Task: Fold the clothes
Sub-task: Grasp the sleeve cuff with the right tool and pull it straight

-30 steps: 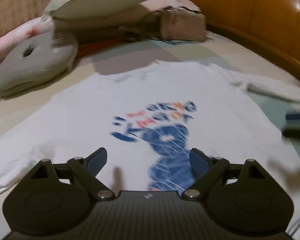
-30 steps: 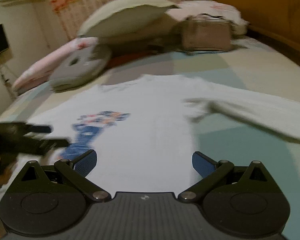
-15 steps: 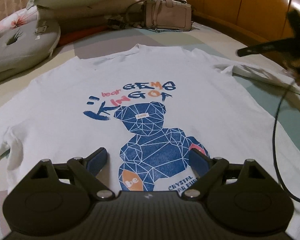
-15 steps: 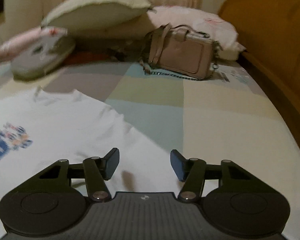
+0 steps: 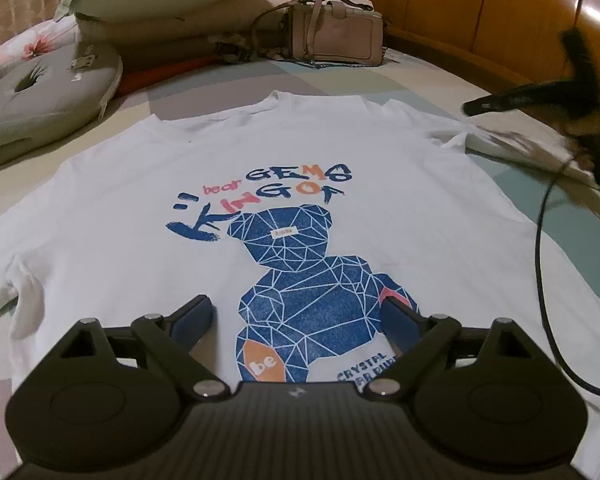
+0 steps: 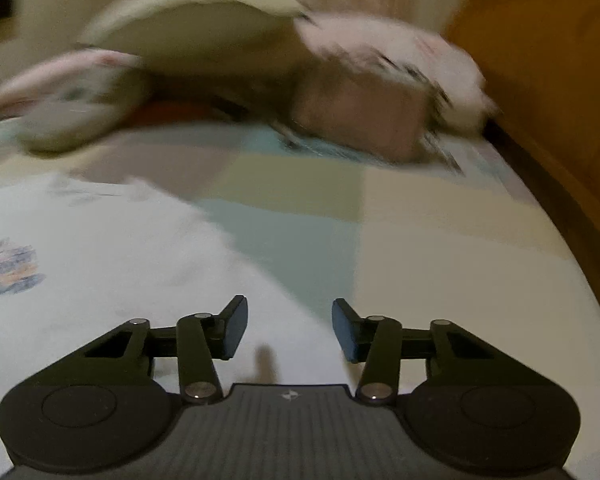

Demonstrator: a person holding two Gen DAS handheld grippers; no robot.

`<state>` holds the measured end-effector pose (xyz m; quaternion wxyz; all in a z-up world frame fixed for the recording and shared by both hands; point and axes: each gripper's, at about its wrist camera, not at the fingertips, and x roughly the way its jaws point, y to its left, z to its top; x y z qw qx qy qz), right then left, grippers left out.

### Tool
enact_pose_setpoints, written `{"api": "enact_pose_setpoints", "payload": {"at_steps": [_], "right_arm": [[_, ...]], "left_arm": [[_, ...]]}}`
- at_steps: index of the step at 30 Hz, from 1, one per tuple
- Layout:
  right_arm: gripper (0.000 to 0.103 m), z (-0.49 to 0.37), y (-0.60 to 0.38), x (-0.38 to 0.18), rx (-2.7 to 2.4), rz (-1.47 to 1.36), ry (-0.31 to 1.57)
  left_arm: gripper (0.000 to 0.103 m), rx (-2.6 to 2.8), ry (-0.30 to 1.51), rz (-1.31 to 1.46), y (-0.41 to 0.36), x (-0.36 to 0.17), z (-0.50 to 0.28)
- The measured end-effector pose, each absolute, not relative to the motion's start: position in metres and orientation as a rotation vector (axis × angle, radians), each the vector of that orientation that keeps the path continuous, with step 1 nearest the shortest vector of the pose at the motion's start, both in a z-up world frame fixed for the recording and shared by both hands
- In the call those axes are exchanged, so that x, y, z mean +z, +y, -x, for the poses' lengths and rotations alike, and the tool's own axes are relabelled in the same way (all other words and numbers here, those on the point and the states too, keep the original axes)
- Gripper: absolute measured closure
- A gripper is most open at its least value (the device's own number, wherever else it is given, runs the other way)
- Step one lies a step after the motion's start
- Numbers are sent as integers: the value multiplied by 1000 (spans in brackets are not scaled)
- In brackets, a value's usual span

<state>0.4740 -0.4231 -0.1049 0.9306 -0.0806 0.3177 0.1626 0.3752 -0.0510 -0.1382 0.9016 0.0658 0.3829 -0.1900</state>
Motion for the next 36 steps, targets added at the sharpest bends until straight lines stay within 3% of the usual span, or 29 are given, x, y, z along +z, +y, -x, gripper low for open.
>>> {"api": "enact_pose_setpoints", "payload": {"at_steps": [1, 3, 5, 8, 11, 22, 25, 36], "right_arm": [[59, -459, -415, -102, 374, 216, 633], [80, -435, -397, -106, 436, 344, 624], [89, -420, -382, -115, 455, 473, 629], [89, -424, -369, -134, 426, 590, 645], [95, -423, -366, -141, 436, 634, 645], [94, -391, -376, -126, 490, 685, 663], [81, -390, -361, -124, 495, 738, 597], [81, -397, -304, -147, 520, 977, 518]], "left_arm": [[12, -392, 791, -136, -51, -138, -375], [12, -390, 791, -135, -51, -138, -375], [11, -388, 791, -134, -51, -139, -375], [11, -386, 793, -131, -52, -139, -376], [11, -390, 792, -134, -51, -138, -376], [10, -402, 787, -129, -48, -139, -377], [10, -400, 788, -129, -49, -139, -377], [7, -406, 778, -123, -49, -141, -376]]}}
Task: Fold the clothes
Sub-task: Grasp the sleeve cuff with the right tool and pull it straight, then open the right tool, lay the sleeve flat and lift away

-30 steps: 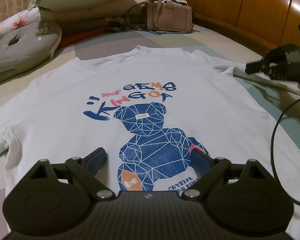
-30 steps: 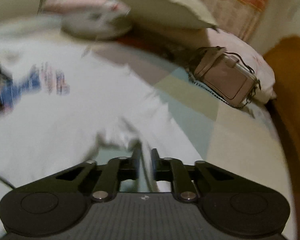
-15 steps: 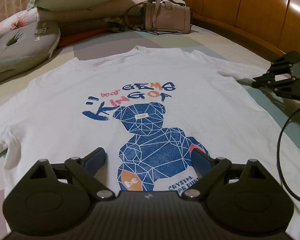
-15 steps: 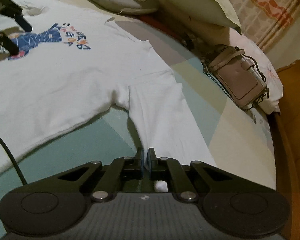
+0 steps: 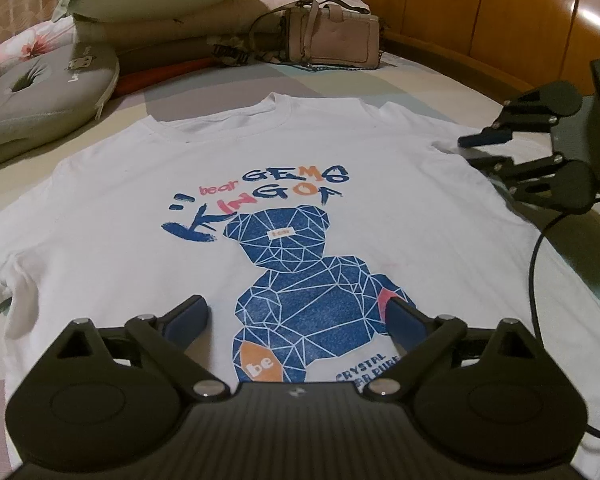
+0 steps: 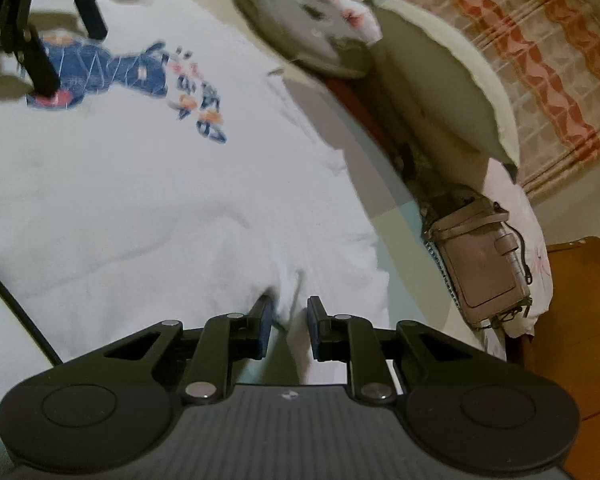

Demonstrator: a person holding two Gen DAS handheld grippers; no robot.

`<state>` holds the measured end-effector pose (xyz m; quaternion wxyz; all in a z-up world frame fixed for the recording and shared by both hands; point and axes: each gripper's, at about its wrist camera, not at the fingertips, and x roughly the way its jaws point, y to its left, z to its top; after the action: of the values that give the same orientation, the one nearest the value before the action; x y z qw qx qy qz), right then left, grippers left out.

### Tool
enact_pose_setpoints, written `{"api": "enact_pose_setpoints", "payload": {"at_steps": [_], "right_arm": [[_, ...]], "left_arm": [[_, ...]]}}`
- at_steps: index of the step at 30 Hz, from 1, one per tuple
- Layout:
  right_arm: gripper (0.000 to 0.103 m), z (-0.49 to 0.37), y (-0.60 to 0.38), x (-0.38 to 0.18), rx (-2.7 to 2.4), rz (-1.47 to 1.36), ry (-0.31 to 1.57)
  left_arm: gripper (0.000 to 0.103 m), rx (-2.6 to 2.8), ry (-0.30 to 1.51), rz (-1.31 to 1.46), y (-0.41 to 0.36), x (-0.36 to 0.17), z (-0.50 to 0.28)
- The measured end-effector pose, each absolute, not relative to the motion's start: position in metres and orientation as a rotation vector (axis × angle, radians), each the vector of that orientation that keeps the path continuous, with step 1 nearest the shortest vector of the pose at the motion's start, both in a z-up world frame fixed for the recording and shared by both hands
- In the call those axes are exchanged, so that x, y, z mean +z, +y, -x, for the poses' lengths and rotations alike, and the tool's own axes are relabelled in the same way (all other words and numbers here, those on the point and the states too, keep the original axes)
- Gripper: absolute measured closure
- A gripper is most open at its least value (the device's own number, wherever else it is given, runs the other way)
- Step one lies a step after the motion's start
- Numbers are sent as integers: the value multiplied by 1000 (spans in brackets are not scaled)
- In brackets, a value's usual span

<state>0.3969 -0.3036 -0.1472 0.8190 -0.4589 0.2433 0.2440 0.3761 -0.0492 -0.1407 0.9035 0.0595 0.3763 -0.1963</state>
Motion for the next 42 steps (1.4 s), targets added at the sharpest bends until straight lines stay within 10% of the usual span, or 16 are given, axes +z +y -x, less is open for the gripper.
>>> {"api": "enact_pose_setpoints", "payload": {"at_steps": [8, 20, 42], "right_arm": [[79, -398, -328, -110, 500, 724, 549], [43, -398, -411, -129, 247, 163, 730], [14, -336, -517, -116, -191, -22, 642]], "left_arm": [[8, -412, 767, -97, -46, -129, -374], [7, -365, 791, -145, -47, -138, -370], [7, -374, 796, -141, -49, -139, -367]]}}
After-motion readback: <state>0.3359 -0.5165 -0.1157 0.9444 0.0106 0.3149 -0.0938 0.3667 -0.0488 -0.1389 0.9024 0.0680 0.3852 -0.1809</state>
